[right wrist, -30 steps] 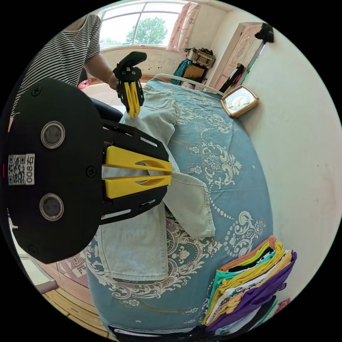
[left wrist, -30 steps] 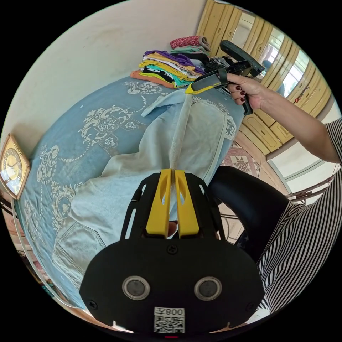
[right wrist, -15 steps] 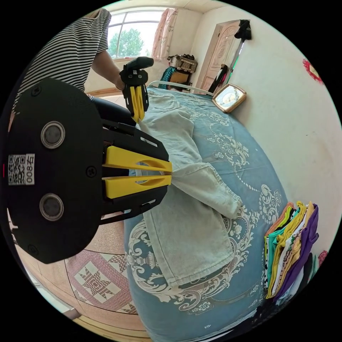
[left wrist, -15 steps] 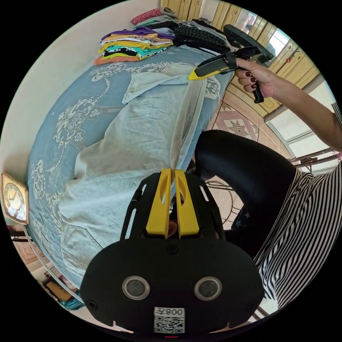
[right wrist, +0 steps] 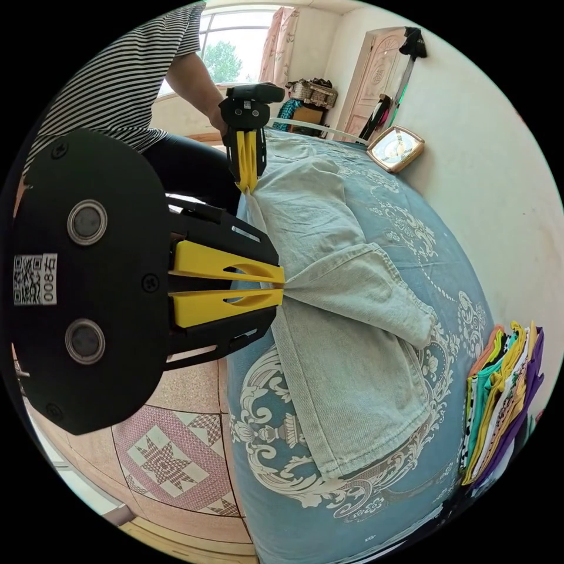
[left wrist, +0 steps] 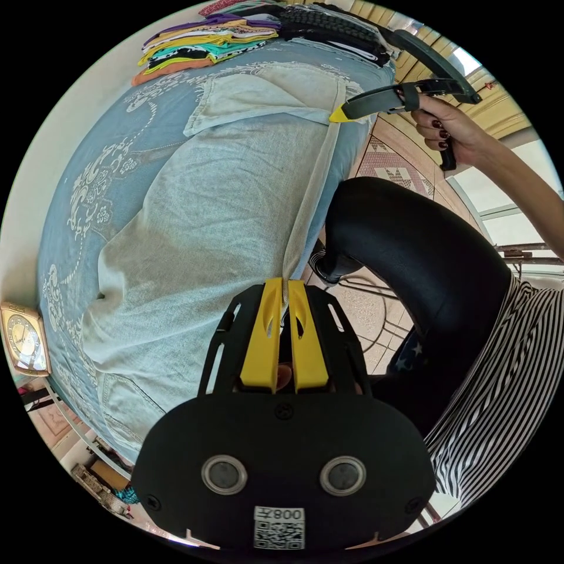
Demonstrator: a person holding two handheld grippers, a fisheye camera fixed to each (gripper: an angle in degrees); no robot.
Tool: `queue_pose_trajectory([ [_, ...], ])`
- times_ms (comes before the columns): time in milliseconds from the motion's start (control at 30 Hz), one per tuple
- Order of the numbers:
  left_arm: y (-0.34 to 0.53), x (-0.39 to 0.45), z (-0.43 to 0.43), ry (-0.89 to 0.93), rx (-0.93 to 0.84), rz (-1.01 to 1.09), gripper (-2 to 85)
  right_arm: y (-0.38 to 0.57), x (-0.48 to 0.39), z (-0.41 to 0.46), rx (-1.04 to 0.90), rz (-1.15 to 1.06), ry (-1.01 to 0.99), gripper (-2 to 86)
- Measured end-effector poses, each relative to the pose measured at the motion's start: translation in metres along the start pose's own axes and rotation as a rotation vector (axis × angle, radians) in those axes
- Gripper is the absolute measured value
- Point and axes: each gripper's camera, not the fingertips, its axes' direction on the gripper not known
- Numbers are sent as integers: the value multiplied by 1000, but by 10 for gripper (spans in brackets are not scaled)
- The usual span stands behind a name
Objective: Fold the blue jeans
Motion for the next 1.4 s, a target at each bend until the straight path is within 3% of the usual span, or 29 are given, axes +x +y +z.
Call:
queue_pose_trajectory([
  [367, -11, -31, 23, 98, 12, -102, 15, 30, -9, 10, 14, -40, 26, 14],
  [733, -1, -75, 39, 201, 22, -225, 20, 62, -58, 19, 65, -175, 175, 18],
  [1167, 39, -133, 22, 357, 285, -326, 31, 85, -98, 25, 83, -199, 144, 16],
  [1300, 26, -163, 23, 393, 338, -315, 37, 93, -103, 22, 58, -99, 197, 10],
  [1400, 5, -201, 28, 427, 393, -349, 47, 89, -126, 8, 132, -145, 196, 13],
])
